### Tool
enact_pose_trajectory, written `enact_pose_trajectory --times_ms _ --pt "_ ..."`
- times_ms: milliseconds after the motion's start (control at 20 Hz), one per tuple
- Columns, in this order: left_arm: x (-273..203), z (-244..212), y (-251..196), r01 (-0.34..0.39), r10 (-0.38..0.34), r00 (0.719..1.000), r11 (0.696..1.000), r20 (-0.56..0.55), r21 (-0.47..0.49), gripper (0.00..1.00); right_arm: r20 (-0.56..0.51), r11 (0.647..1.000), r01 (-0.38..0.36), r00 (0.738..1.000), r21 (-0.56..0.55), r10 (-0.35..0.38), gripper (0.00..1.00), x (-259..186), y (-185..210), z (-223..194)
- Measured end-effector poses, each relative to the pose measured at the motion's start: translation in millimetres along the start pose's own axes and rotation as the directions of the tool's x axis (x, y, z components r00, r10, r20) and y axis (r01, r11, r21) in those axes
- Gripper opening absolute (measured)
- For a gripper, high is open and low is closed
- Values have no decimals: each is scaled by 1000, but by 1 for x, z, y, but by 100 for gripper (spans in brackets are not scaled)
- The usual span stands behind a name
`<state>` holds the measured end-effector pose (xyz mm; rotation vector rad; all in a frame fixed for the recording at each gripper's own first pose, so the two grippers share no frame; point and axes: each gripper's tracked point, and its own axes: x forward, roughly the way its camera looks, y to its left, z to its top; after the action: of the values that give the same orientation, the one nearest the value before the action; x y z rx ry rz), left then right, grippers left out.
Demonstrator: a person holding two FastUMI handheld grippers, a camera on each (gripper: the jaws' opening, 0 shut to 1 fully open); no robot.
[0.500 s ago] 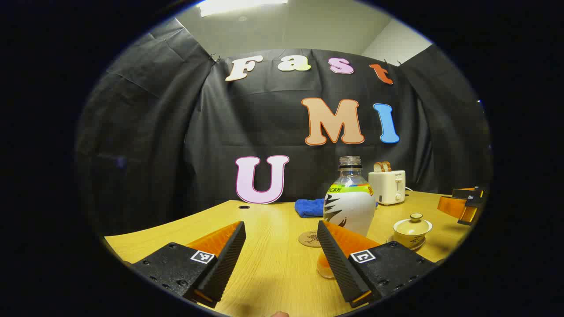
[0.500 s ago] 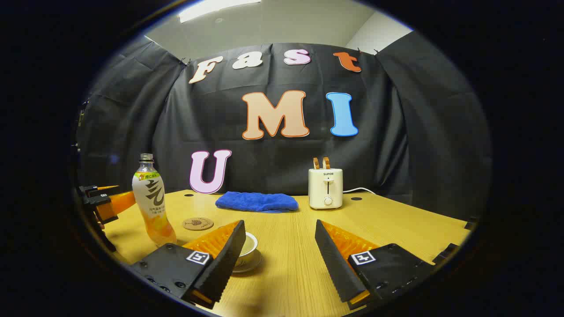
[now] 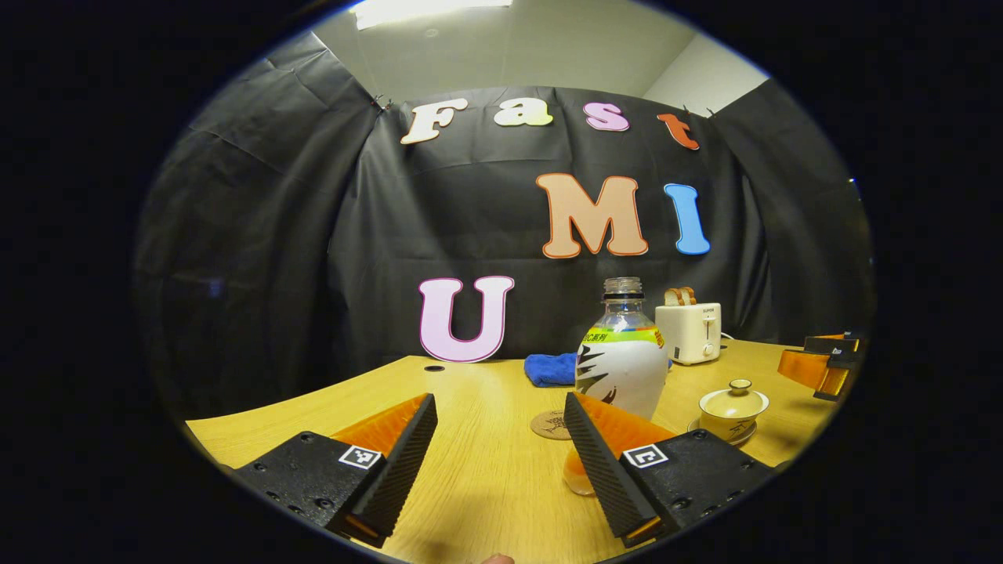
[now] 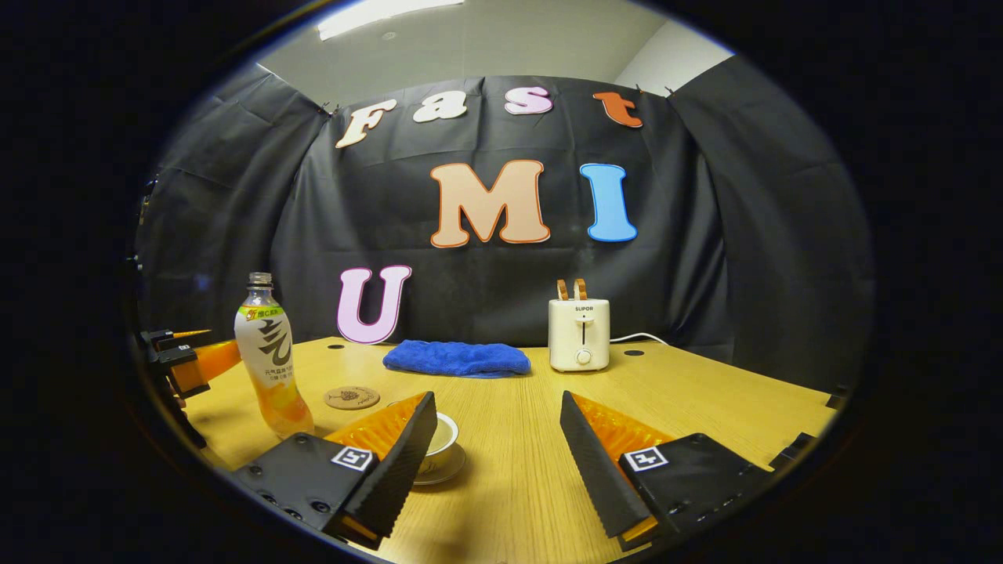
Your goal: Open the teacup lid with one hand, grasp the water bottle and pour water into the teacup with the other hand; after pouring, place the water bottle on the coaster and then close the teacup lid.
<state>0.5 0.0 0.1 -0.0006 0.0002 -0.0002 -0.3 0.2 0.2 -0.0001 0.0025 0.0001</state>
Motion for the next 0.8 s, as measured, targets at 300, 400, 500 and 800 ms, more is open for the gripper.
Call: enact_pose_trajectory --times_ms 300,400,500,800 --pt "0 0 0 0 0 1000 1000 0 0 95 3 1000 0 1000 -1 0 99 -1 0 0" --pt "-1 0 0 0 0 1000 1000 0 0 95 3 1000 0 1000 0 0 99 0 0 0" --pt "0 0 0 0 0 1000 1000 1 -1 95 4 1000 0 1000 -1 0 97 0 0 0" --pt "-1 0 0 0 0 1000 1000 2 -1 95 5 1000 0 1000 -1 0 97 0 0 0"
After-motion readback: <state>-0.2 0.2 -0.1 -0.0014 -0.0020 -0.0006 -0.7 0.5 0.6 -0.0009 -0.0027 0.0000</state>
